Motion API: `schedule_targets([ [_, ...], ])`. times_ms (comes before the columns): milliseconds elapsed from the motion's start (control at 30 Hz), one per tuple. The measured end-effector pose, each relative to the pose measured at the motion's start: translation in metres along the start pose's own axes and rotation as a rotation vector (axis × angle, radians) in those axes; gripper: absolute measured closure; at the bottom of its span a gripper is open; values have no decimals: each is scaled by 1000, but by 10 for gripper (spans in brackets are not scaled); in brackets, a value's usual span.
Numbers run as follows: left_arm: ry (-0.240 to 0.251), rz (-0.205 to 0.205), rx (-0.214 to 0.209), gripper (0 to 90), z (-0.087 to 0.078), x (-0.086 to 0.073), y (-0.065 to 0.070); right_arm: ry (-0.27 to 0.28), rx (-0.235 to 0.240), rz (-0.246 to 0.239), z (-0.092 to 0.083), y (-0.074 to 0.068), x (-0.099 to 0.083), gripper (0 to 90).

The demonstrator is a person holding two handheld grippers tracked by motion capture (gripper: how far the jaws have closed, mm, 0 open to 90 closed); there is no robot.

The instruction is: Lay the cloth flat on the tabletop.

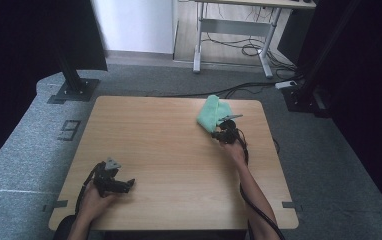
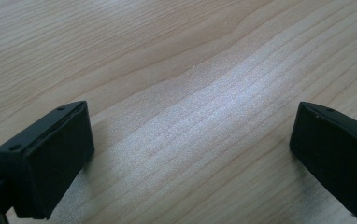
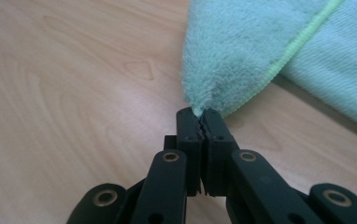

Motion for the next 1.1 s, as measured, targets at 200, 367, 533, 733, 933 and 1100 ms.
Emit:
schedule_targets([
  [200, 0, 0, 0, 0, 0, 0, 0, 7, 10, -14, -8, -9, -5, 866],
  [367, 0, 0, 0, 0, 0, 0, 0, 15, 25, -37, -16, -20, -9, 867],
  [533, 0, 0, 0, 0, 0, 0, 0, 18, 45, -68, -23, -36, -11, 867],
  [733, -2, 1, 0, 0, 0, 0, 0, 20, 75, -96, -27, -58, -16, 867],
  [933, -3, 0, 0, 0, 0, 0, 0, 24, 118, -119, -28, -82, -20, 867],
  [1100, -2, 0, 0, 0, 0, 0, 0, 24, 151, -142, -29, -104, -21, 867],
])
Point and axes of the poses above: each handheld gripper's, and its own axes: z roughly forward along the jaws, x roughly out of its top, y roughly to its right, the point moved 4 cm from there along z, roughly forward along the jaws, and after that the axes turned 9 degrees about -z, right-handed, at the moved point
